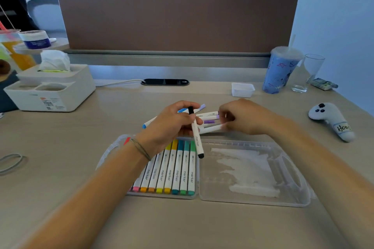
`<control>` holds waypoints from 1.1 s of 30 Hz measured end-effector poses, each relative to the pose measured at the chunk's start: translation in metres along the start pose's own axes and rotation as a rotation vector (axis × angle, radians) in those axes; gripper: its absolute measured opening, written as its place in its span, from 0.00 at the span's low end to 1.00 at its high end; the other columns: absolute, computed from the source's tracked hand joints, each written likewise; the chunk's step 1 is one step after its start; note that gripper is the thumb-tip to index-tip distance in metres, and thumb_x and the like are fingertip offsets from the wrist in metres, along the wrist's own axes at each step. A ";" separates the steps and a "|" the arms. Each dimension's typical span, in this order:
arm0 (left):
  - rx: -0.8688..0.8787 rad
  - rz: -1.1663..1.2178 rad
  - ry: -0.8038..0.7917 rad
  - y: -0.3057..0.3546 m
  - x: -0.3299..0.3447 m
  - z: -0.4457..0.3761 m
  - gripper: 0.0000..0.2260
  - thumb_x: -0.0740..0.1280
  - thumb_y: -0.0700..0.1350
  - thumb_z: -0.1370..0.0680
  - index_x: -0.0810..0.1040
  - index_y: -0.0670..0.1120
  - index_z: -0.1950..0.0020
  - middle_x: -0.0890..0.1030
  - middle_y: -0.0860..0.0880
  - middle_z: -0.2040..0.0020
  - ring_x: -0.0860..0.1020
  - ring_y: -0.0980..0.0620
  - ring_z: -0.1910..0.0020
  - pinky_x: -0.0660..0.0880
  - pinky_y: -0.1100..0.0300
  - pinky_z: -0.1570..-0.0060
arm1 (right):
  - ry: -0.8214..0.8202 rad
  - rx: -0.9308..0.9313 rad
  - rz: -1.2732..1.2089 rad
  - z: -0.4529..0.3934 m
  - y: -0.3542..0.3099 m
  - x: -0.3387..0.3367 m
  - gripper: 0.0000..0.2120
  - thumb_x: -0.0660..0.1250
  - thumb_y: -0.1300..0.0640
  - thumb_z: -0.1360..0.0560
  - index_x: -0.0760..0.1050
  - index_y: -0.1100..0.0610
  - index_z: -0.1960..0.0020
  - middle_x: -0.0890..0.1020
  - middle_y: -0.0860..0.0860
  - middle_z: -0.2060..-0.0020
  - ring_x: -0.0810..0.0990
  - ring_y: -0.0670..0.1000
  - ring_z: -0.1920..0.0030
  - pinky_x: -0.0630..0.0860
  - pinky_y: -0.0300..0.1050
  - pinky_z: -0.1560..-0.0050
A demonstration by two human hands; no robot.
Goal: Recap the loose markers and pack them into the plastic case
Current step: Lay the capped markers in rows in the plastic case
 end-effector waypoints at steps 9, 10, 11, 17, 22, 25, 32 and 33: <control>0.104 -0.382 -0.095 -0.005 0.029 0.020 0.14 0.70 0.38 0.21 0.79 0.49 0.36 0.85 0.47 0.56 0.86 0.50 0.59 0.84 0.58 0.57 | 0.380 0.172 -1.157 0.051 0.045 0.008 0.06 0.72 0.66 0.24 0.84 0.58 0.58 0.83 0.54 0.68 0.81 0.51 0.66 0.80 0.42 0.64; 0.102 -0.386 -0.086 -0.006 0.030 0.021 0.15 0.70 0.38 0.21 0.79 0.48 0.36 0.85 0.44 0.55 0.86 0.49 0.59 0.84 0.59 0.58 | 0.378 0.196 -1.204 0.051 0.046 0.015 0.06 0.72 0.67 0.25 0.84 0.59 0.59 0.82 0.54 0.68 0.80 0.51 0.67 0.79 0.41 0.65; 0.101 -0.381 -0.076 -0.007 0.030 0.022 0.15 0.70 0.37 0.22 0.78 0.47 0.36 0.85 0.43 0.54 0.86 0.49 0.59 0.83 0.61 0.60 | 0.372 0.218 -1.233 0.050 0.046 0.020 0.06 0.71 0.67 0.25 0.83 0.60 0.58 0.81 0.55 0.68 0.80 0.50 0.67 0.79 0.40 0.65; 0.190 -0.679 0.027 -0.011 0.025 0.020 0.13 0.73 0.45 0.23 0.80 0.53 0.40 0.84 0.51 0.55 0.83 0.54 0.57 0.79 0.63 0.54 | 0.357 0.279 -1.219 0.052 0.048 0.029 0.03 0.70 0.66 0.23 0.83 0.62 0.53 0.81 0.57 0.65 0.80 0.49 0.67 0.81 0.40 0.64; 0.206 -0.833 0.002 -0.017 0.033 0.022 0.13 0.71 0.49 0.22 0.79 0.55 0.37 0.81 0.56 0.50 0.78 0.56 0.52 0.71 0.72 0.58 | 0.342 0.290 -1.195 0.054 0.047 0.030 0.03 0.71 0.65 0.24 0.84 0.62 0.53 0.82 0.56 0.65 0.82 0.48 0.66 0.82 0.39 0.62; 0.212 -0.885 0.006 -0.013 0.029 0.023 0.16 0.71 0.51 0.22 0.78 0.55 0.35 0.81 0.57 0.47 0.78 0.56 0.50 0.77 0.64 0.49 | 0.360 0.309 -1.185 0.056 0.051 0.027 0.03 0.73 0.64 0.25 0.84 0.59 0.56 0.83 0.54 0.65 0.82 0.48 0.65 0.81 0.40 0.62; 0.109 -1.080 -0.084 -0.010 0.025 0.032 0.30 0.71 0.65 0.28 0.71 0.60 0.28 0.72 0.54 0.29 0.73 0.55 0.38 0.73 0.56 0.39 | 0.349 0.355 -1.346 0.057 0.051 0.028 0.03 0.75 0.65 0.27 0.85 0.59 0.55 0.84 0.54 0.61 0.82 0.52 0.59 0.81 0.43 0.57; 0.096 -1.129 -0.101 -0.009 0.025 0.035 0.34 0.71 0.68 0.30 0.69 0.61 0.26 0.70 0.55 0.28 0.71 0.53 0.34 0.71 0.53 0.36 | 0.344 0.351 -1.363 0.058 0.050 0.028 0.03 0.75 0.65 0.27 0.85 0.59 0.55 0.85 0.53 0.61 0.82 0.52 0.59 0.81 0.44 0.56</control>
Point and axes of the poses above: each hand's wrist, its own z-axis away from the middle knuckle, its own x-axis out of the palm, y = z × x, the point moved 7 cm from there along -z, towards the middle knuckle
